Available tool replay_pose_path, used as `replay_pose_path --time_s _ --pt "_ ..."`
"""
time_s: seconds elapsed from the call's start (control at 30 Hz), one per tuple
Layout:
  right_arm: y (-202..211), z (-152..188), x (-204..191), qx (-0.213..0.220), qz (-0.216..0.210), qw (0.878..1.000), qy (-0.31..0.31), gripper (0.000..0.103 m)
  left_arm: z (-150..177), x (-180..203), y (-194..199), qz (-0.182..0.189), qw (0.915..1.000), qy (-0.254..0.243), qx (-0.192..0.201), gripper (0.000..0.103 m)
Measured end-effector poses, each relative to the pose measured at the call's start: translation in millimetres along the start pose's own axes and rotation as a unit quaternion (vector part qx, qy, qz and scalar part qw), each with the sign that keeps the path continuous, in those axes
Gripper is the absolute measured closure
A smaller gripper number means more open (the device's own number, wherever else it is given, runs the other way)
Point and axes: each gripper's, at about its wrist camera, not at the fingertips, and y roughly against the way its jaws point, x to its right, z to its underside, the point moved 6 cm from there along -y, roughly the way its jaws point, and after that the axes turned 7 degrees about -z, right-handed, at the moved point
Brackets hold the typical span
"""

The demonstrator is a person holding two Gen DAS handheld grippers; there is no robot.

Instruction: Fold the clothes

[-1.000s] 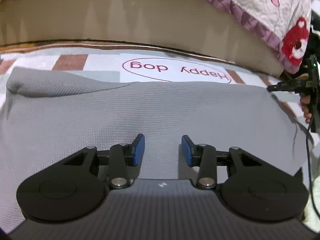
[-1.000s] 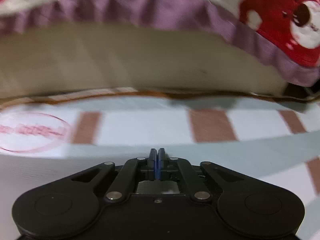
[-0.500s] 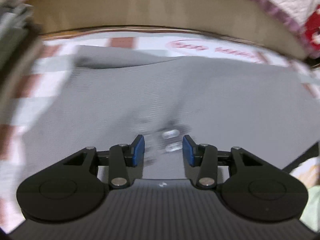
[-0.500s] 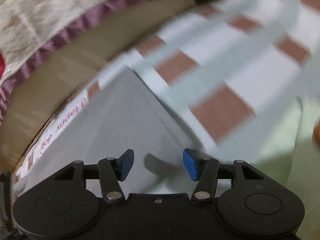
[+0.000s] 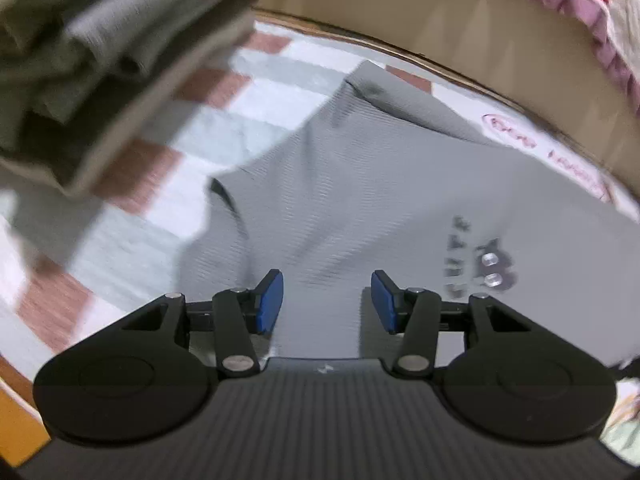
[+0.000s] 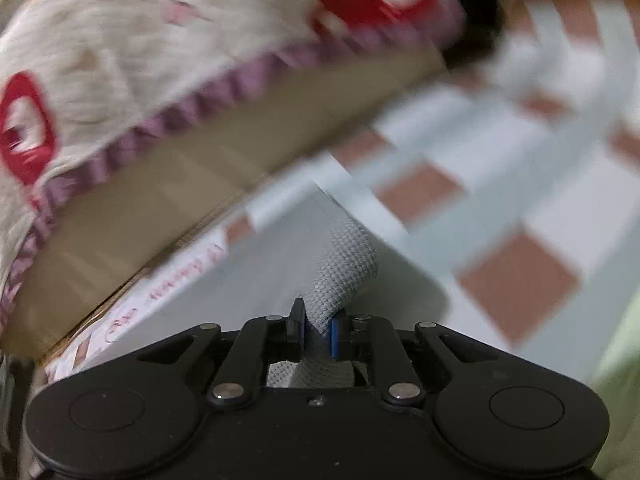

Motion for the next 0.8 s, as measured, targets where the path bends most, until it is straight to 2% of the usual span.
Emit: replay_pose_path --time_s 0.07,0.1,0.13,0.2,0.27,0.33,0.47,0.5,0.57,0.63,0.67,0.73,0.8 --pt "2 -13 -14 0.003 0.0 1.0 0.021 0.09 -3 -12 -1 -0.009 0.9999 0.002 -0.01 0.055" --pt "2 -16 -19 0.001 0.004 1.0 0.031 0.09 -5 -18 -3 0.003 0.9997 0.012 -0.023 0.055" --pt "1 -17 -22 -0.002 0.01 0.999 0.04 0.09 -6 -20 -6 0.006 0.9995 -0.002 -0.03 0.056" --pt "-2 -13 -21 -0.011 0.025 0.999 0.046 0.09 -7 -22 -10 0.003 0.9981 -0.05 -0.036 0.064" --pt "-4 -6 -13 -0.019 0.042 0.998 0.046 0.09 -8 -24 -10 0.012 0.9974 -0.06 -0.037 0.064" --pt "-4 2 -5 -0.028 0.057 0.997 0.046 0.091 -10 -31 -5 0.021 0.9983 -0.044 -0.033 0.064" --pt "-5 -1 -13 -0.038 0.062 0.996 0.056 0.09 -16 -69 8 -0.028 0.9992 0.024 -0.014 0.062" --pt "-4 -6 -19 -0.037 0.052 0.997 0.05 0.09 -20 -75 13 -0.009 0.999 0.044 -0.004 0.064" --pt "-3 -15 -37 -0.034 0.032 0.997 0.054 0.09 -28 -86 25 0.054 0.9943 0.09 0.02 0.064" --pt "-3 -20 -78 -0.034 -0.013 0.995 0.098 0.09 -38 -87 42 0.076 0.9877 0.117 0.071 0.064" --pt "-4 -20 -103 -0.038 -0.044 0.991 0.117 0.09 -44 -82 50 0.074 0.9871 0.106 0.095 0.064" --pt "-9 -16 -160 -0.054 -0.11 0.98 0.157 0.09 -47 -66 60 0.078 0.9869 0.078 0.118 0.064" --pt "-17 -1 -224 -0.079 -0.18 0.959 0.206 0.09 -42 -51 60 0.117 0.9845 0.075 0.107 0.064"
